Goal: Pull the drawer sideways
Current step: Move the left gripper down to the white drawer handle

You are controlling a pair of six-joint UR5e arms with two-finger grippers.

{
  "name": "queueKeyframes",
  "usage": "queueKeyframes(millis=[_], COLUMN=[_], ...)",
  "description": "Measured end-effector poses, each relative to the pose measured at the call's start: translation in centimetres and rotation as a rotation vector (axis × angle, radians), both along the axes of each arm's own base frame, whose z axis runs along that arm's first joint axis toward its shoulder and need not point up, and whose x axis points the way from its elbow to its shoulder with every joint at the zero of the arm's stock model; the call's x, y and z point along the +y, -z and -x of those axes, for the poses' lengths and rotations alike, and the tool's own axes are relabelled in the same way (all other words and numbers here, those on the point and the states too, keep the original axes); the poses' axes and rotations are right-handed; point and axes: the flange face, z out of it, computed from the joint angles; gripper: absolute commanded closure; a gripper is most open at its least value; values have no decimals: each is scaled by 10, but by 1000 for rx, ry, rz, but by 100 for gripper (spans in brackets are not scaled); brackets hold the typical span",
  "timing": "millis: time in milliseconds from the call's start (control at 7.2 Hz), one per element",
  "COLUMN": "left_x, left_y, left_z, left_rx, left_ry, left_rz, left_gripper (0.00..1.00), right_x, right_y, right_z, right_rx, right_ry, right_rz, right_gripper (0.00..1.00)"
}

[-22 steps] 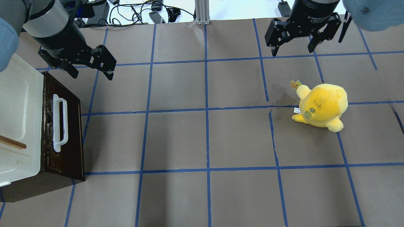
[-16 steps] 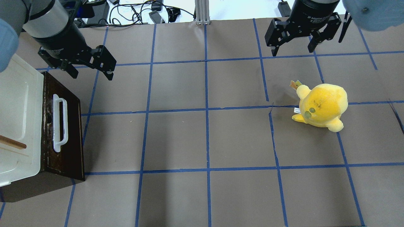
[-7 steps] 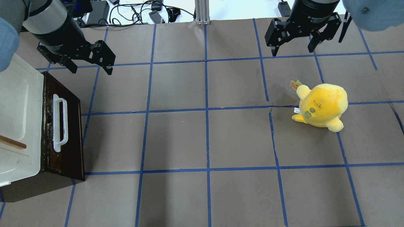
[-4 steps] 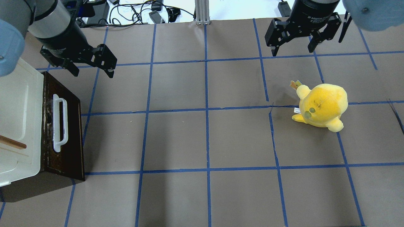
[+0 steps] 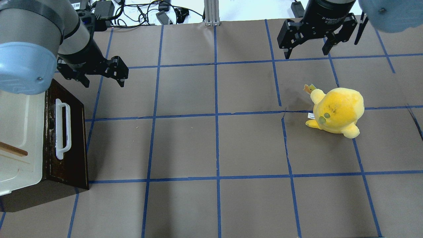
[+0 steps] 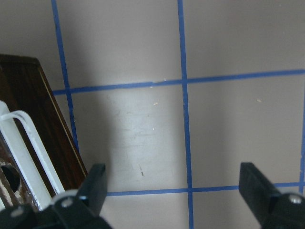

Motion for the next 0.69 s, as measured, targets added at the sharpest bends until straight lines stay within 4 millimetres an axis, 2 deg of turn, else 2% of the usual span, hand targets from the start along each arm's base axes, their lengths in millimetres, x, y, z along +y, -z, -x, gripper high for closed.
queueKeyframes(millis=[694], left_x=[-25], left_y=[83], left_z=[-27], left_rx=[-312], left_ry=[-172], left_rz=[-123], left_gripper=[0], right_x=[0], right_y=[0], right_z=[0], right_rx=[-1], right_ry=[0], right_rz=[0], right_gripper=[0])
